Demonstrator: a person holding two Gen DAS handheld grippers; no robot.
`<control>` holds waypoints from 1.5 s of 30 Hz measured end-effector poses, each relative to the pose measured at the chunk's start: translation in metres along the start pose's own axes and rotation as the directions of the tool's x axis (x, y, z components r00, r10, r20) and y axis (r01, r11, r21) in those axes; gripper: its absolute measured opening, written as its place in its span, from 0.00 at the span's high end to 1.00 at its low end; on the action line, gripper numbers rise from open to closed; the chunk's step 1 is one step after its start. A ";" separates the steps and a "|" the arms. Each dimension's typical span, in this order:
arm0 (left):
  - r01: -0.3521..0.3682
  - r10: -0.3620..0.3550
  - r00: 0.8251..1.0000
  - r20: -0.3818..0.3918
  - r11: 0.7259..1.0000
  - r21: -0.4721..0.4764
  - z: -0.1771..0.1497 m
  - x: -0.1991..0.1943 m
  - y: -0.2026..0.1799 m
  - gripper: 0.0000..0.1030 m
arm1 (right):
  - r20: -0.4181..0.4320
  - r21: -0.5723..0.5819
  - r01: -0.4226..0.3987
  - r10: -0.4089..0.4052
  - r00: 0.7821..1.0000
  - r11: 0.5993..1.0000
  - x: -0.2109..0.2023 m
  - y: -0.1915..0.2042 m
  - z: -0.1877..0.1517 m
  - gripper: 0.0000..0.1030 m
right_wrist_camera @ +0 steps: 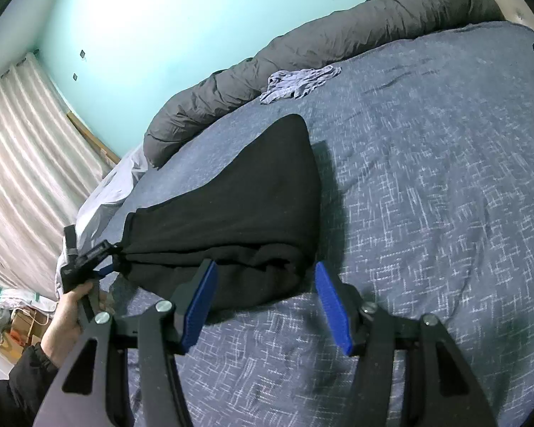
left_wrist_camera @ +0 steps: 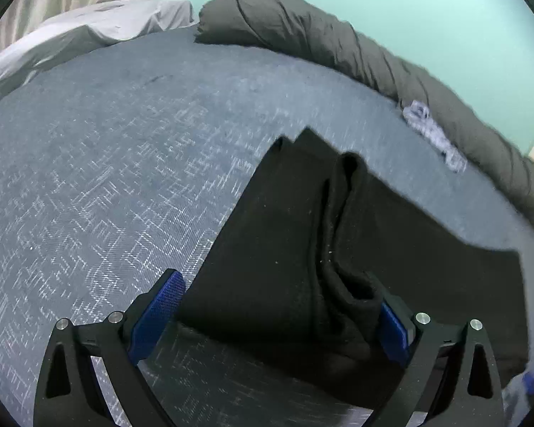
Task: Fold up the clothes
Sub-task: 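Grasp the black sweatshirt bundle edge with the left tool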
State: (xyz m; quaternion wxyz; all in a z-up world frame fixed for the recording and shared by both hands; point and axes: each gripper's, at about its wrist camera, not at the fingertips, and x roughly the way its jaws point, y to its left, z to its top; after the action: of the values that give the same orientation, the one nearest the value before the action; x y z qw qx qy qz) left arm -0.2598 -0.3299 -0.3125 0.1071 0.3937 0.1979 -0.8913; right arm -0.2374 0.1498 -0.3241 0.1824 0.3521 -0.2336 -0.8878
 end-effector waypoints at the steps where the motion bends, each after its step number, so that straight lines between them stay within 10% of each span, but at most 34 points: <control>1: 0.012 -0.012 1.000 0.008 1.000 -0.013 0.000 -0.007 0.002 0.03 | 0.001 0.001 -0.002 0.002 1.000 1.000 0.000 0.000 0.000 0.43; 14: 0.249 -0.281 0.957 -0.077 0.925 -0.287 -0.029 -0.002 0.018 0.02 | 0.034 0.024 -0.020 0.019 0.999 1.000 -0.009 -0.002 0.004 0.43; 36: 0.168 -0.170 0.985 0.006 0.963 -0.210 -0.014 0.022 0.002 0.01 | 0.024 0.041 -0.023 0.022 0.999 0.999 -0.006 -0.005 0.003 0.43; 45: 0.161 -0.160 0.987 0.023 0.967 -0.199 -0.012 0.018 0.006 0.24 | 0.024 0.055 -0.020 0.019 1.000 0.998 -0.007 -0.007 0.003 0.43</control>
State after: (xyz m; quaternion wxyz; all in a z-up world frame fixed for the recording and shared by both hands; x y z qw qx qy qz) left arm -0.2614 -0.3308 -0.3352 0.0743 0.3607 0.3175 -0.8738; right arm -0.2357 0.1601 -0.3221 0.1785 0.3441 -0.2638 -0.8833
